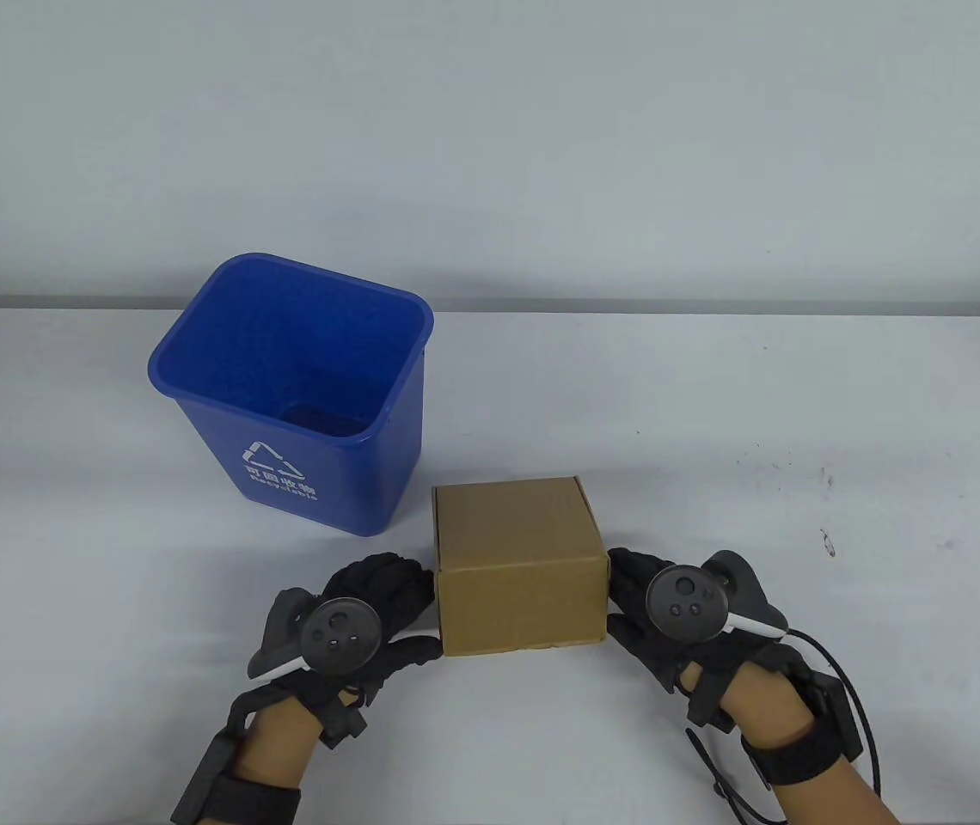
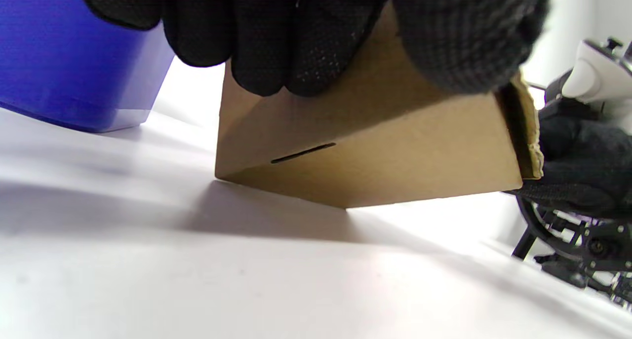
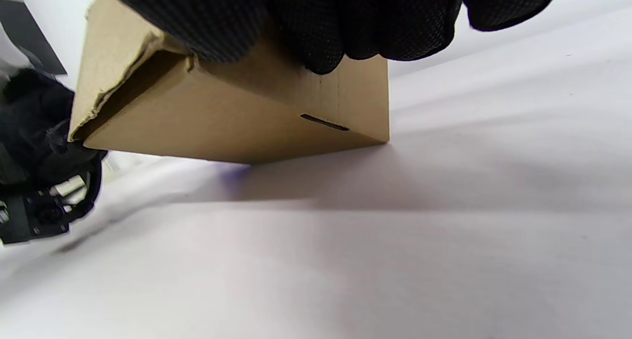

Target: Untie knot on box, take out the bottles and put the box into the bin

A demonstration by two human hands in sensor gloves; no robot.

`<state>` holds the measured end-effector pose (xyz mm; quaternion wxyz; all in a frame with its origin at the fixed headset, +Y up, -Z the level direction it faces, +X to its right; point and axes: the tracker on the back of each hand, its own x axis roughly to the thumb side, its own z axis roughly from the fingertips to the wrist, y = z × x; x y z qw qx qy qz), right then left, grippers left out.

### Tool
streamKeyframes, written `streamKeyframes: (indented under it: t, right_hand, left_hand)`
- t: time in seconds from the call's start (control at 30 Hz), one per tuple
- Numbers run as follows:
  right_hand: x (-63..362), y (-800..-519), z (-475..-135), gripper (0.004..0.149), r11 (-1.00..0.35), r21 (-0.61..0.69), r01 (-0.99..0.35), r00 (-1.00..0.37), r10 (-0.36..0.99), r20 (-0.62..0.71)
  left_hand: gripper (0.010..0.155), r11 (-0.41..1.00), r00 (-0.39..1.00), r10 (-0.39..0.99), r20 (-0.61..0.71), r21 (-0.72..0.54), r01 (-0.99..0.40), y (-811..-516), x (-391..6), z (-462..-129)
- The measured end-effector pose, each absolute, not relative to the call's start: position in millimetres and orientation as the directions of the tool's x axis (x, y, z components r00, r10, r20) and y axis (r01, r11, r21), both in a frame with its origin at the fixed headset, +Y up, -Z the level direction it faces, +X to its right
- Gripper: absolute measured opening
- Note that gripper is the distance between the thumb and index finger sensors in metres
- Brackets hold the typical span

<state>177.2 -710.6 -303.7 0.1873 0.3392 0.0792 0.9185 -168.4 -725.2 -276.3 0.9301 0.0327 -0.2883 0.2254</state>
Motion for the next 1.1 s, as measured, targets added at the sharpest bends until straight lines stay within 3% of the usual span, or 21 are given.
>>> streamKeyframes:
  t: [0.17, 0.33, 1.1]
  right_hand:
    - [184, -701, -303, 0.062, -0.856, 0.294, -0.426, -0.628, 0.513, 0.585]
    - [185, -698, -302, 0.062, -0.837, 0.292, -0.462, -0.603, 0.538, 0.589]
    - [197, -689, -305, 0.06, -0.808, 0.308, -0.503, -0.579, 0.579, 0.574]
  left_hand:
    - [0.072, 0.799, 0.65, 0.542, 0.533, -0.089, -0.594, -721, -176, -276]
    - [0.071, 0.75, 0.608, 0.59, 0.531, -0.082, -0.657, -719, -181, -275]
    - [0.069, 0.732, 0.607, 0.597, 0.525, -0.046, -0.68, -712, -184, -272]
